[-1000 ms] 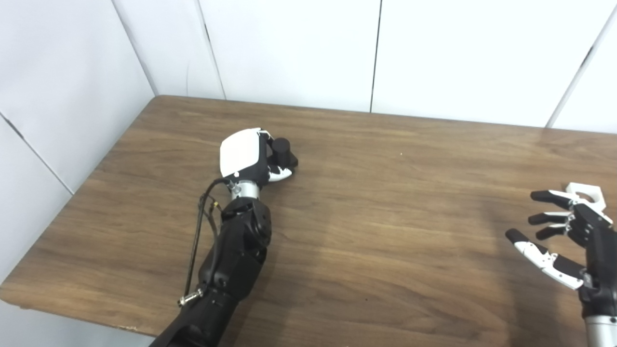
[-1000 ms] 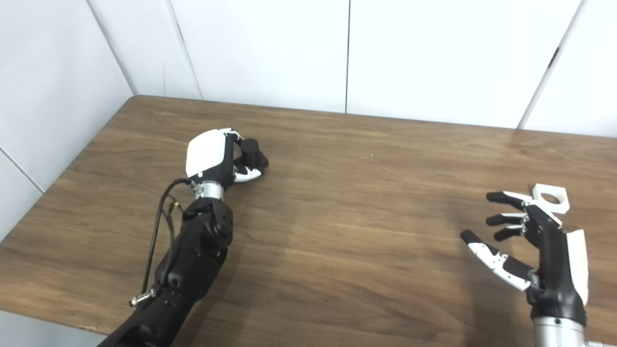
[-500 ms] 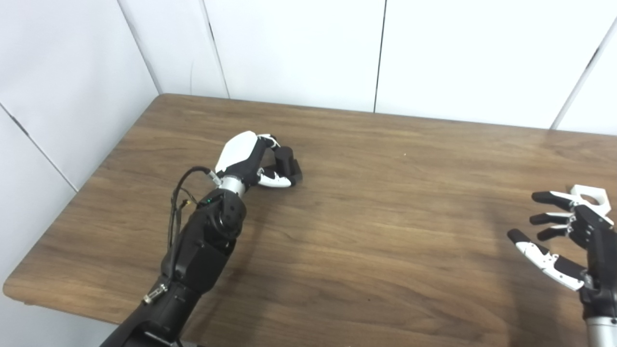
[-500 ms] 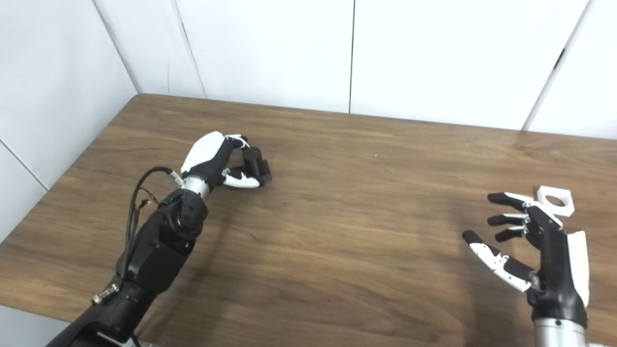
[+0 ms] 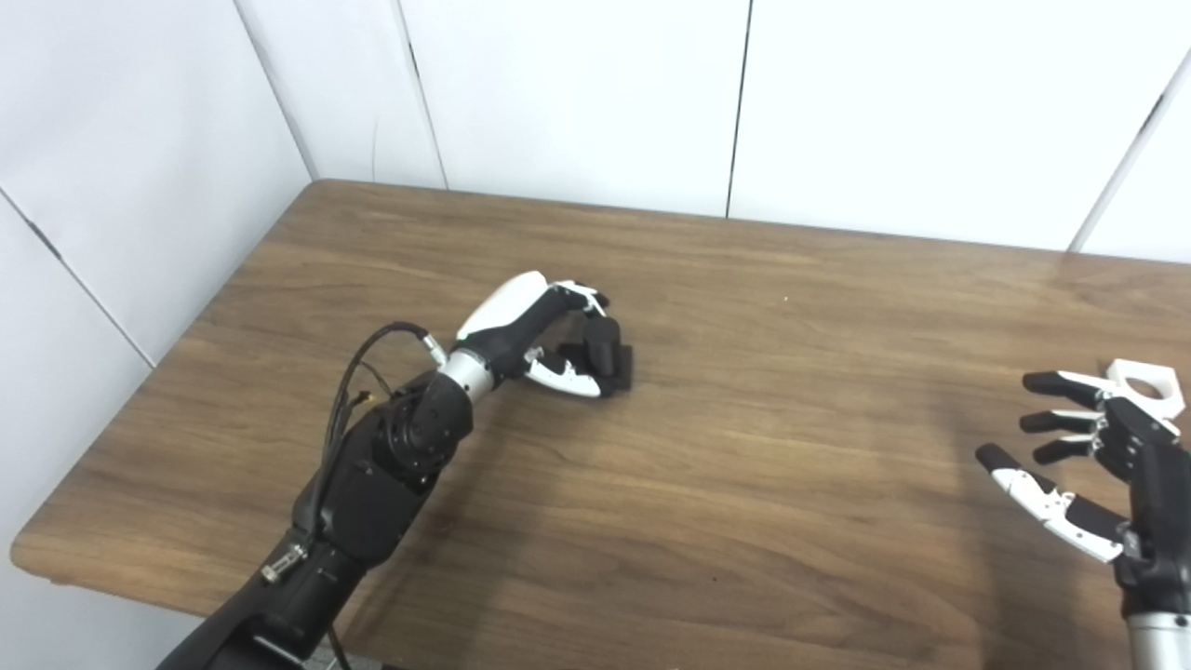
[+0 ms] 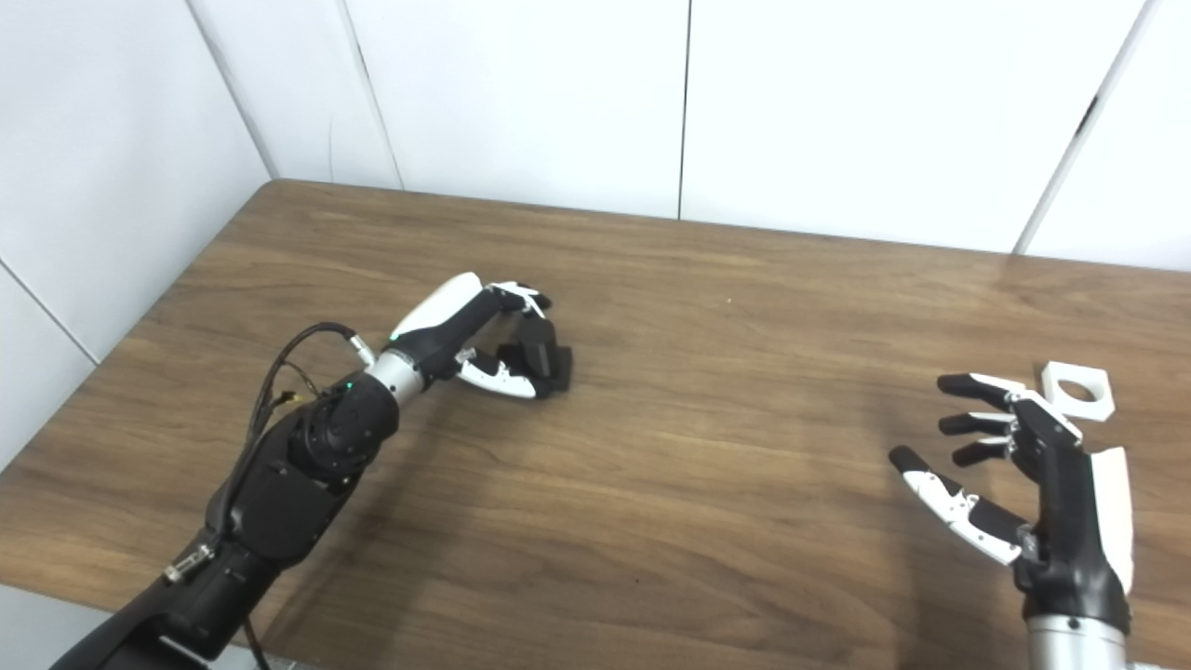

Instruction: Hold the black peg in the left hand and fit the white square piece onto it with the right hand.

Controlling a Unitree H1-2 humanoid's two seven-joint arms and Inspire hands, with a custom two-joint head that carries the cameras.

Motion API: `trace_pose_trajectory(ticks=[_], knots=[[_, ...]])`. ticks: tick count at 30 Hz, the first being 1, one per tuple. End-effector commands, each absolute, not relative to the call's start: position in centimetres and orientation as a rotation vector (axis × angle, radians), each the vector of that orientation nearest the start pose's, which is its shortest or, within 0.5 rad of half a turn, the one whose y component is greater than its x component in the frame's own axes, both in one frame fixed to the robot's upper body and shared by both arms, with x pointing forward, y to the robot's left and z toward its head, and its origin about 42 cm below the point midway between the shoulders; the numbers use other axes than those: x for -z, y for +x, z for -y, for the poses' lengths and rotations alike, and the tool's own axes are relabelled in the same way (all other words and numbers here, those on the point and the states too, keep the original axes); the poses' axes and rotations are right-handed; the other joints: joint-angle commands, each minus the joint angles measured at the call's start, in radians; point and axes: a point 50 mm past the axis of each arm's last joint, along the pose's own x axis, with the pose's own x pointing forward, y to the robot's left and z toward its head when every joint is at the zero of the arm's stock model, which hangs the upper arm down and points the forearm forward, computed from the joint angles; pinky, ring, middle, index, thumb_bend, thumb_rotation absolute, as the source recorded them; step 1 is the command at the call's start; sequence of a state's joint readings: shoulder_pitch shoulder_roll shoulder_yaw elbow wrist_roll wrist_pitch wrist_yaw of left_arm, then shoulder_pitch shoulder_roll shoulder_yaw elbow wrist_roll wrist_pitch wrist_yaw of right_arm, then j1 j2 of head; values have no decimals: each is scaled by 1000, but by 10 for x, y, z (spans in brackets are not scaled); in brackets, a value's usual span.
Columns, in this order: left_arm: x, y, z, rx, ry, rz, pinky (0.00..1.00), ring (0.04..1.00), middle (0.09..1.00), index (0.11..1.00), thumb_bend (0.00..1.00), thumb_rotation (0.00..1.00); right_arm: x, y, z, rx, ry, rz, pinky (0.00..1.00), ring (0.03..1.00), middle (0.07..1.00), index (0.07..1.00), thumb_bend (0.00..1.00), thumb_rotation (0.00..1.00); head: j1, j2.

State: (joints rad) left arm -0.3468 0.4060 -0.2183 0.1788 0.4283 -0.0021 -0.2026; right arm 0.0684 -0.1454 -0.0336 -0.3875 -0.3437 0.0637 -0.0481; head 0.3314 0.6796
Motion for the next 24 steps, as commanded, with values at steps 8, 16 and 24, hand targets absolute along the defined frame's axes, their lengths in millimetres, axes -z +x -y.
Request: trace_pose_trajectory(ticks=[8, 16, 24], knots=[[-157, 381, -230, 473, 905, 208, 923, 966, 889, 491, 522, 74, -196, 252, 258, 152, -479, 339, 446, 582, 709, 651, 509, 0, -19, 6], [-154, 365, -193, 560, 923, 293, 875, 964, 900, 492, 522, 75, -195, 254, 259, 141, -455, 341, 457, 588, 721, 664, 502, 0, -72, 22], [-148, 351, -168, 632, 844, 306, 860, 962, 898, 492, 521, 77, -197, 254, 255, 147, -476, 347, 467, 606, 723, 673, 491, 0, -240, 56]])
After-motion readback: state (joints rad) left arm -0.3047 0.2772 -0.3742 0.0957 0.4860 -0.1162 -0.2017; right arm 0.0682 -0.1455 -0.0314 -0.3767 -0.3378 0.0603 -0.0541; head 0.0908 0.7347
